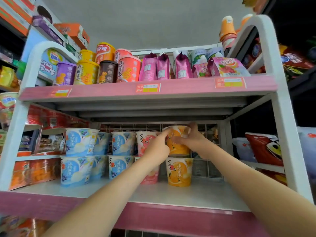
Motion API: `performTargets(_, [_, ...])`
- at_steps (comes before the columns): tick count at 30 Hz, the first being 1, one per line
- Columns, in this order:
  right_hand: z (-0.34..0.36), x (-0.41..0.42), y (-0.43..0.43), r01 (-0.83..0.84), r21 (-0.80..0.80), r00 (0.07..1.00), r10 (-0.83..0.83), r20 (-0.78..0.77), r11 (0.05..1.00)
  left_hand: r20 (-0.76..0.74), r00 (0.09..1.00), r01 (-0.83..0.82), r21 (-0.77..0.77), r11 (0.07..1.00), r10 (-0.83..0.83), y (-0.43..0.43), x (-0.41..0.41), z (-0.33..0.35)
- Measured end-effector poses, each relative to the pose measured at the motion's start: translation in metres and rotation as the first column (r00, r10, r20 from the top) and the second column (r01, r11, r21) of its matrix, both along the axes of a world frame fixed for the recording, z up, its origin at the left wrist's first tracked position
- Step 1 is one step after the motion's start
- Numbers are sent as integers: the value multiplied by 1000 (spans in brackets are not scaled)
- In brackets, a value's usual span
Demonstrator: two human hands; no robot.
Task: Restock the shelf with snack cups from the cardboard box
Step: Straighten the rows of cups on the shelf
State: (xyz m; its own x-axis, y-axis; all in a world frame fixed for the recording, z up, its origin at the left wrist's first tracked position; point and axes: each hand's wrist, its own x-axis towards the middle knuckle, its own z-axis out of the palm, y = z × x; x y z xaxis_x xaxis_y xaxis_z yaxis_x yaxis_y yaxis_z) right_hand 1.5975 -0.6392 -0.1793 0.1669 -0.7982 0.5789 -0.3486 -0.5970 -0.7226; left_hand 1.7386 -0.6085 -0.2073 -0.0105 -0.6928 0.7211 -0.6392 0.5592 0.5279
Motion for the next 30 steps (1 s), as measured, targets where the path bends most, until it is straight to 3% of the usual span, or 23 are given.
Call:
performTargets(4, [-9, -1, -10, 29, 38, 998, -27, -58, 999, 54, 999, 2, 55, 999, -5, -10, 1, -4])
performTargets(14, [-14, -10, -23, 156, -62, 977, -163, -136, 986, 82, 994, 70, 102, 992, -78, -23, 0, -8])
performTargets(21, [-12, -1, -17, 242, -72, 952, -251, -176, 968, 99, 992, -82, -19, 996, 84, -14, -4, -11])
performTargets(25, [-8, 12, 19, 387, -217, 848, -438, -299, 896, 143, 972, -167, -152, 974, 189, 25, 1, -6])
performTargets(30, [-8, 46, 91, 159, -525, 923, -315, -222, 836, 80, 958, -243, -286, 927, 275, 88, 33, -10])
